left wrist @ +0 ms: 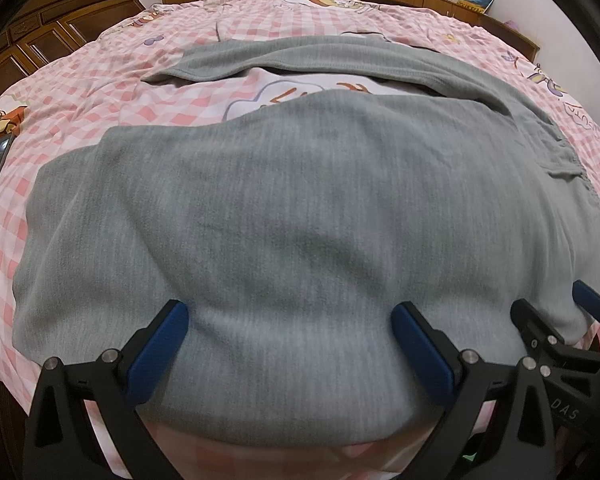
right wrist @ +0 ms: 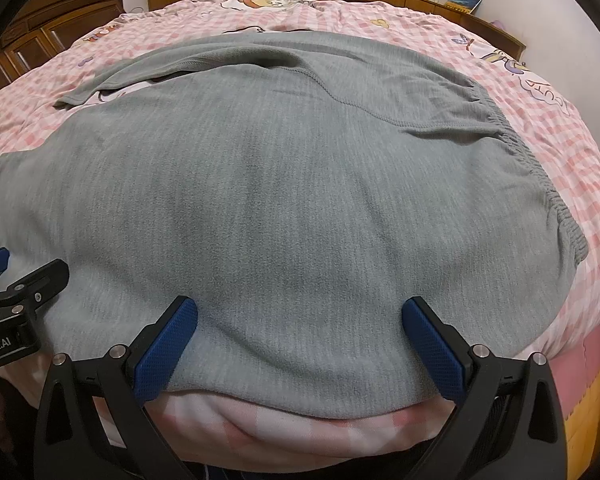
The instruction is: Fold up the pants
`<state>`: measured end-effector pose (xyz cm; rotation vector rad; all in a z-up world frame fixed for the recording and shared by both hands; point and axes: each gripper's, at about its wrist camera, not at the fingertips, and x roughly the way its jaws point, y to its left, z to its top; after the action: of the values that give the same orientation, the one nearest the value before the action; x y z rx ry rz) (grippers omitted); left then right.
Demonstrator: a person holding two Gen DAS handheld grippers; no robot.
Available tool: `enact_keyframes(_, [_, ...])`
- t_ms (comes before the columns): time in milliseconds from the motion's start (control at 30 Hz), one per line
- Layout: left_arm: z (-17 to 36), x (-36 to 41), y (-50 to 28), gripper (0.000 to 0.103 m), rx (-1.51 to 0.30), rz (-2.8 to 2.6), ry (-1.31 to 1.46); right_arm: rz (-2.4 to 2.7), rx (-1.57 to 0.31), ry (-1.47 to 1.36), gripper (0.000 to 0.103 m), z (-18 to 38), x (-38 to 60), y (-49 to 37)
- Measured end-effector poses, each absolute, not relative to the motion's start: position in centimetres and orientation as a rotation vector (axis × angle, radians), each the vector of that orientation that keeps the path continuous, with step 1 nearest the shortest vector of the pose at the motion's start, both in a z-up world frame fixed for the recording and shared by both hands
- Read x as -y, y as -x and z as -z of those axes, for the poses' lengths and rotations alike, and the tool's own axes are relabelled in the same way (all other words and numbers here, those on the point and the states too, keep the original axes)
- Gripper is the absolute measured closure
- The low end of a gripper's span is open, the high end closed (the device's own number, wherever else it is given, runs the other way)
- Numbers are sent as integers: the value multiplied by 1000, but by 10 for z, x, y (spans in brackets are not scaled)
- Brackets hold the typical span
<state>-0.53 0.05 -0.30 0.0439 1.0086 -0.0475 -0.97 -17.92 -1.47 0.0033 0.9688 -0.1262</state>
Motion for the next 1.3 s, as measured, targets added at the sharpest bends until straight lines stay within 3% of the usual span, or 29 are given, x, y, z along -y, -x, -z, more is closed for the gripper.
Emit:
enact_keyframes(1133, [-1,-1,10,0,-1041,75,-55,35,-1026,7,0,6,187,9])
enact_keyframes(1300, [-9,-5,7,0,-1087,92,-52,-33,-1048,32,6,-5,190,8])
